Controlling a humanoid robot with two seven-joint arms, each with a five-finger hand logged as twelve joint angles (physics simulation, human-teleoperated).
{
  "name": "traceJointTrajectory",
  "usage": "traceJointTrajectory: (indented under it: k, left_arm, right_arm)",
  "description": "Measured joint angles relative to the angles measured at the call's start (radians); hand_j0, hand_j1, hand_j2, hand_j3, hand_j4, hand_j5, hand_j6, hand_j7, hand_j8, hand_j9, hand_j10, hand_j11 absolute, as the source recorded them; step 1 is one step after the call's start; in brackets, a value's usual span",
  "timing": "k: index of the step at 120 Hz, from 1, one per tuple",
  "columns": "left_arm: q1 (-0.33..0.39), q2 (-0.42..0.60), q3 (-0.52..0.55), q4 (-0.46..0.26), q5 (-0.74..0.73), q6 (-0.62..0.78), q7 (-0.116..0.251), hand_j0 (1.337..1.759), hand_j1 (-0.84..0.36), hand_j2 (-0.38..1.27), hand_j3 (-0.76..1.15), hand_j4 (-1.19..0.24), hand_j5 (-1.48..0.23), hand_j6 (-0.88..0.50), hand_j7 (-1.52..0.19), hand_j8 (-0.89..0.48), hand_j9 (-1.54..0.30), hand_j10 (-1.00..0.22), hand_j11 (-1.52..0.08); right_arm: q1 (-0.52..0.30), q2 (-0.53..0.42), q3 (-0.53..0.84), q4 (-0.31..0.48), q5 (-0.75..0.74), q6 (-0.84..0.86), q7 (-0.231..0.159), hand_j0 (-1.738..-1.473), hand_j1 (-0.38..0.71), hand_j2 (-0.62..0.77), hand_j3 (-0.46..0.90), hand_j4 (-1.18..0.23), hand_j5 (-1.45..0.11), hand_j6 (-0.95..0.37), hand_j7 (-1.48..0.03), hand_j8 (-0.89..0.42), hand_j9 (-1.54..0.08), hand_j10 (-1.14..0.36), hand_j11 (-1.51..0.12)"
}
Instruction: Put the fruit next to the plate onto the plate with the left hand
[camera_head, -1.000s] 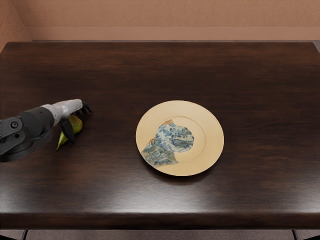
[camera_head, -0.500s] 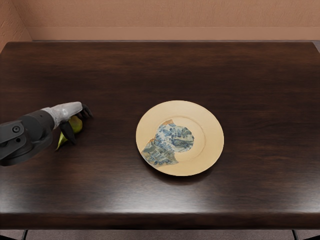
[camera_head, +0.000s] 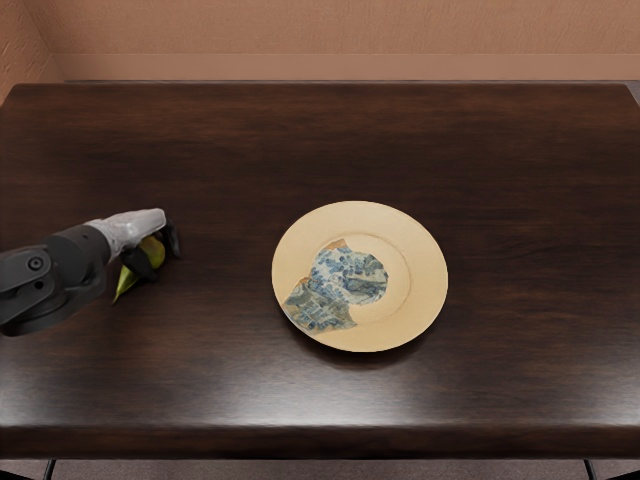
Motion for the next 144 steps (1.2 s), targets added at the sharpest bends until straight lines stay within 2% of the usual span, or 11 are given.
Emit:
traceJointTrajectory:
  k: [17, 21, 26, 30, 38, 65, 77, 87, 95, 111, 144]
  left_arm:
    - [-0.003, -0.001, 0.002, -0.005, 0.001, -0.005, 0.002, 1.662, -0.36, 0.32, -0.18, -0.77, -0.95, -0.28, -0.74, -0.31, -0.71, -0.39, -1.00]
    - [-0.004, -0.001, 0.002, -0.005, 0.001, -0.007, 0.003, 1.661, -0.37, 0.33, -0.17, -0.78, -0.96, -0.27, -0.75, -0.31, -0.72, -0.39, -1.01]
    - [-0.006, -0.002, 0.002, -0.006, 0.000, -0.008, 0.002, 1.659, -0.38, 0.38, -0.19, -0.79, -0.98, -0.31, -0.71, -0.33, -0.68, -0.39, -1.02]
    - [-0.009, -0.002, 0.002, -0.007, -0.003, -0.007, 0.001, 1.658, -0.39, 0.40, -0.16, -0.80, -0.99, -0.39, -0.76, -0.40, -0.74, -0.40, -1.03]
    - [-0.013, -0.003, 0.002, -0.007, -0.006, -0.008, -0.001, 1.656, -0.38, 0.45, -0.12, -0.81, -1.01, -0.51, -0.84, -0.42, -0.83, -0.46, -1.05]
    - [-0.038, -0.006, -0.006, -0.011, -0.014, -0.032, -0.001, 1.648, -0.31, 0.34, -0.04, -0.81, -1.07, -0.49, -1.00, -0.38, -0.99, -0.52, -1.08]
    - [-0.070, -0.006, -0.011, -0.013, -0.017, -0.051, -0.001, 1.646, -0.32, 0.31, -0.02, -0.81, -1.07, -0.49, -1.03, -0.38, -1.02, -0.53, -1.09]
    - [-0.092, -0.009, -0.014, -0.015, -0.021, -0.066, -0.002, 1.644, -0.37, 0.40, -0.02, -0.80, -1.07, -0.46, -1.04, -0.34, -1.04, -0.50, -1.10]
    - [-0.104, -0.011, -0.020, -0.016, -0.024, -0.073, -0.001, 1.644, -0.32, 0.31, -0.01, -0.81, -1.07, -0.47, -1.05, -0.35, -1.04, -0.52, -1.09]
    - [-0.143, -0.026, -0.031, -0.041, -0.032, -0.088, -0.001, 1.644, -0.29, 0.27, -0.01, -0.81, -1.07, -0.49, -1.06, -0.38, -1.05, -0.56, -1.09]
    - [-0.207, -0.117, -0.044, -0.074, -0.057, -0.134, -0.002, 1.641, -0.38, 0.41, 0.00, -0.79, -1.08, -0.43, -1.07, -0.32, -1.06, -0.49, -1.11]
  right_arm:
    - [0.000, 0.000, 0.000, 0.000, 0.000, 0.000, 0.000, -1.658, -0.35, 0.00, 0.00, 0.00, 0.00, 0.00, 0.00, 0.00, 0.00, 0.00, 0.00]
    - [0.000, 0.000, 0.000, 0.000, 0.000, 0.000, 0.000, -1.658, -0.35, 0.00, 0.00, 0.00, 0.00, 0.00, 0.00, 0.00, 0.00, 0.00, 0.00]
    - [0.000, 0.000, 0.000, 0.000, 0.000, 0.000, 0.000, -1.658, -0.35, 0.00, 0.00, 0.00, 0.00, 0.00, 0.00, 0.00, 0.00, 0.00, 0.00]
    - [0.000, 0.000, 0.000, 0.000, 0.000, 0.000, 0.000, -1.658, -0.35, 0.00, 0.00, 0.00, 0.00, 0.00, 0.00, 0.00, 0.00, 0.00, 0.00]
    - [0.000, 0.000, 0.000, 0.000, 0.000, 0.000, 0.000, -1.658, -0.35, 0.00, 0.00, 0.00, 0.00, 0.00, 0.00, 0.00, 0.00, 0.00, 0.00]
    - [0.004, 0.000, 0.000, 0.000, 0.000, 0.000, 0.000, -1.658, -0.35, 0.00, 0.00, 0.00, 0.00, 0.00, 0.00, 0.00, 0.00, 0.00, 0.00]
    - [0.004, 0.000, -0.001, 0.000, 0.000, 0.001, 0.000, -1.658, -0.35, 0.00, 0.00, 0.00, 0.00, 0.00, 0.00, 0.00, 0.00, 0.00, 0.00]
    - [0.003, 0.000, -0.002, 0.000, 0.001, 0.001, 0.000, -1.658, -0.35, 0.00, 0.00, 0.00, 0.00, 0.00, 0.00, 0.00, 0.00, 0.00, 0.00]
    - [0.003, 0.000, -0.002, 0.000, 0.001, 0.001, 0.000, -1.658, -0.35, 0.00, 0.00, 0.00, 0.00, 0.00, 0.00, 0.00, 0.00, 0.00, 0.00]
    - [0.000, 0.000, -0.002, 0.000, 0.001, 0.001, 0.000, -1.658, -0.35, 0.00, 0.00, 0.00, 0.00, 0.00, 0.00, 0.00, 0.00, 0.00, 0.00]
    - [-0.001, 0.000, -0.001, 0.000, 0.002, 0.001, 0.000, -1.658, -0.35, 0.00, 0.00, 0.00, 0.00, 0.00, 0.00, 0.00, 0.00, 0.00, 0.00]
